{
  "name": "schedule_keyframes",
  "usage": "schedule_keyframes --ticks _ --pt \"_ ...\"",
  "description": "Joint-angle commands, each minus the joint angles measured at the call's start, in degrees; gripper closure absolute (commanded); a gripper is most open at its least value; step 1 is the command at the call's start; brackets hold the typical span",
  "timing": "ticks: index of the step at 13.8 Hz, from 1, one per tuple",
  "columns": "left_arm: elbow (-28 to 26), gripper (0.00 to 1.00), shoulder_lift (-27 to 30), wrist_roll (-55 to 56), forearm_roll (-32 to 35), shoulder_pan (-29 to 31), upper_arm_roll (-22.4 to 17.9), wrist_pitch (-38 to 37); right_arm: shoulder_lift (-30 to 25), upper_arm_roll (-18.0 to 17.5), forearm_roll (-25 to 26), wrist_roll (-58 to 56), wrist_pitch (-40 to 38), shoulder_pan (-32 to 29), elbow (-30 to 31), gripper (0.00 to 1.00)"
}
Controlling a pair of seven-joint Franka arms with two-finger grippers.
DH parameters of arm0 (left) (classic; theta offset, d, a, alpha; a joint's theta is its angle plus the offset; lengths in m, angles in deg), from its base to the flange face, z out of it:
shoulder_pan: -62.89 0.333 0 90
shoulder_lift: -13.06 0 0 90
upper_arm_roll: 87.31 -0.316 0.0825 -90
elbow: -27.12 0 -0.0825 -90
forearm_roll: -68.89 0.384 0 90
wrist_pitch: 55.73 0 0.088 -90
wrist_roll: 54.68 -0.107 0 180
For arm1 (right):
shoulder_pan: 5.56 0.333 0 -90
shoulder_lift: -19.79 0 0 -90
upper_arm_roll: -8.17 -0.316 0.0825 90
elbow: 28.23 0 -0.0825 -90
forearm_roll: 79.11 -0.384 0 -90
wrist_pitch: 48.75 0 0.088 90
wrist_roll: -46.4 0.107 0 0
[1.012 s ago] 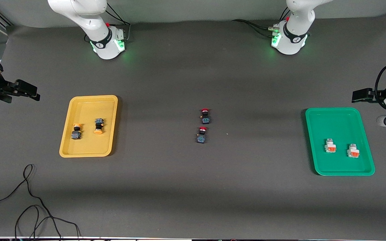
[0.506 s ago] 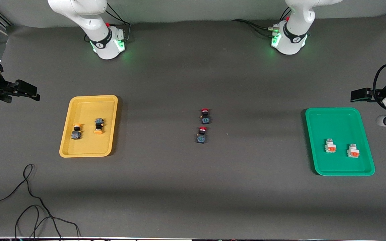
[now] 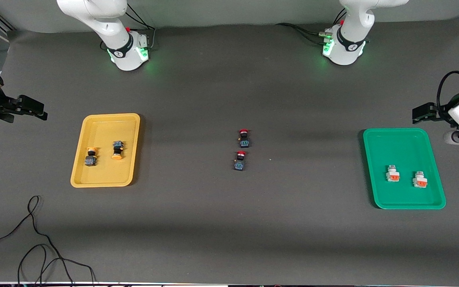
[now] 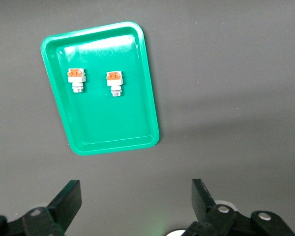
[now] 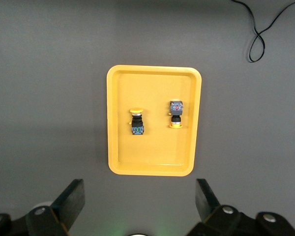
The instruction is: Place green and yellow buttons in trays
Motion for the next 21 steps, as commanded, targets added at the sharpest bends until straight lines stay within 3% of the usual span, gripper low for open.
schedule_keyframes --ticks 1,11,21 --pt "-6.80 0.00 5.00 0.36 -0.71 -0.19 0.32 3.93 0.59 0.21 0.95 0.77 -0.44 0.27 -1.13 0.00" --pt "-3.11 0.00 2.36 14.14 -5.10 0.69 5.85 6.13 0.59 0.21 0.87 0.77 -0.44 0.18 -1.13 0.00" --pt "-2.23 0.00 0.78 13.89 -5.11 0.69 5.86 4.55 0.59 0.21 0.86 0.77 -0.44 0.18 -1.13 0.00"
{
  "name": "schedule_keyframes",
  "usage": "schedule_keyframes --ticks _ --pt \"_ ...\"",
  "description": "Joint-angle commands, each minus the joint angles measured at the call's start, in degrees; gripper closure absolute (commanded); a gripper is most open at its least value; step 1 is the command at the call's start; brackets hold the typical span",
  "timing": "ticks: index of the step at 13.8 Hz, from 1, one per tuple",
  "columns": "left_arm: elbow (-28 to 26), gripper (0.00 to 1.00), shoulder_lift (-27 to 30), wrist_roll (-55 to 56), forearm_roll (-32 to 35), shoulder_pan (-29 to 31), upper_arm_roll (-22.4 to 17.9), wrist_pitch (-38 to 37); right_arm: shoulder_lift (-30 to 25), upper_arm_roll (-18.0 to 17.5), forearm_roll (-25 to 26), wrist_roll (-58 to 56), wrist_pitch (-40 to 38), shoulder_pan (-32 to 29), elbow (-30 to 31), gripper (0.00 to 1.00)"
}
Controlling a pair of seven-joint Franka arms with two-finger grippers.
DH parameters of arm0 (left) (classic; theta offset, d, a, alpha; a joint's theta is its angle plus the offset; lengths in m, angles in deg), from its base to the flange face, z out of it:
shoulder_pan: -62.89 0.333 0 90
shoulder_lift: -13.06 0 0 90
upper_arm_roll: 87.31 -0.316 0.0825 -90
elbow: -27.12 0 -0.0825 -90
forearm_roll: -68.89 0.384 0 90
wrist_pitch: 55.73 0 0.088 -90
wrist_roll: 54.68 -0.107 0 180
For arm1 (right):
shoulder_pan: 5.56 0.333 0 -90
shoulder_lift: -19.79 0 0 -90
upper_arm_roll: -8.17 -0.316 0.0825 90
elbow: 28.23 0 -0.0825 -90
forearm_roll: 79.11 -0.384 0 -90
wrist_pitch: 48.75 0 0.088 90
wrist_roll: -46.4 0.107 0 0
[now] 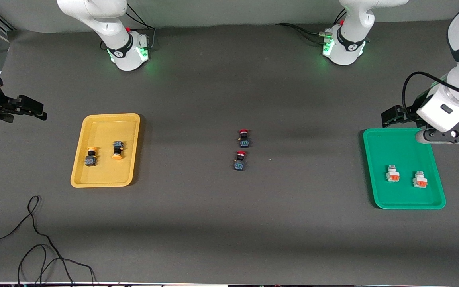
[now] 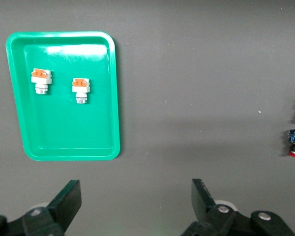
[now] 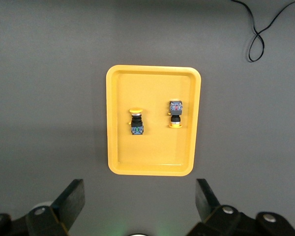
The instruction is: Place green and yellow buttons in trays
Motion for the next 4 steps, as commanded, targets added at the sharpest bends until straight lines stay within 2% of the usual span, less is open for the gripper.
schedule_keyframes --ticks 1,4 --pt "1.67 0.00 -0.55 0.55 -0.62 0.28 0.11 -1.10 0.56 0.07 0.87 0.77 -0.42 0.20 -1.11 0.00" --pt "1.67 0.00 -0.64 0.55 -0.62 0.37 0.02 -1.10 0.65 0.07 0.87 0.77 -0.42 0.20 -1.02 0.00"
